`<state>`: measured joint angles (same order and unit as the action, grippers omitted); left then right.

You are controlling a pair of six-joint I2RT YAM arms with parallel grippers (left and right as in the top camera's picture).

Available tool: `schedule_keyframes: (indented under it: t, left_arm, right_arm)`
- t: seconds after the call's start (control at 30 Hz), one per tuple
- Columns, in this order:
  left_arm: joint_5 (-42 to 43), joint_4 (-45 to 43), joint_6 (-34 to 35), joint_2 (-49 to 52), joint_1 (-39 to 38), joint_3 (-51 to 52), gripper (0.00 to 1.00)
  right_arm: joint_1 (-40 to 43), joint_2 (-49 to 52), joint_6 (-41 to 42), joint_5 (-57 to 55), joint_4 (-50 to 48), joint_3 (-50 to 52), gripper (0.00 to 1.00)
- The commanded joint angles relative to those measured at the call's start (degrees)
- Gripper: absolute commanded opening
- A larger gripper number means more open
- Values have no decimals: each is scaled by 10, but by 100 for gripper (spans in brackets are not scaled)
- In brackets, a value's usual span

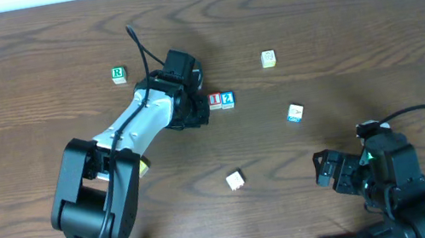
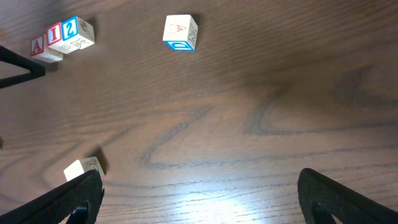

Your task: Spell out Ai2

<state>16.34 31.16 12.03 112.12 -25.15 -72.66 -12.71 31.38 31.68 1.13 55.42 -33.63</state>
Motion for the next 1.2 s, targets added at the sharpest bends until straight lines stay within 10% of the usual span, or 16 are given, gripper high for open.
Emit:
schedule_keyframes:
  t: [0.0,1.17]
  left_arm:
    - [-2,-1,5,7,0,0,6]
    - [-4,-52,19,7,0,0,6]
  right_arm:
    - [-1,-2,9,0,-1,1,99]
    - [-1,-2,9,0,-1,1,99]
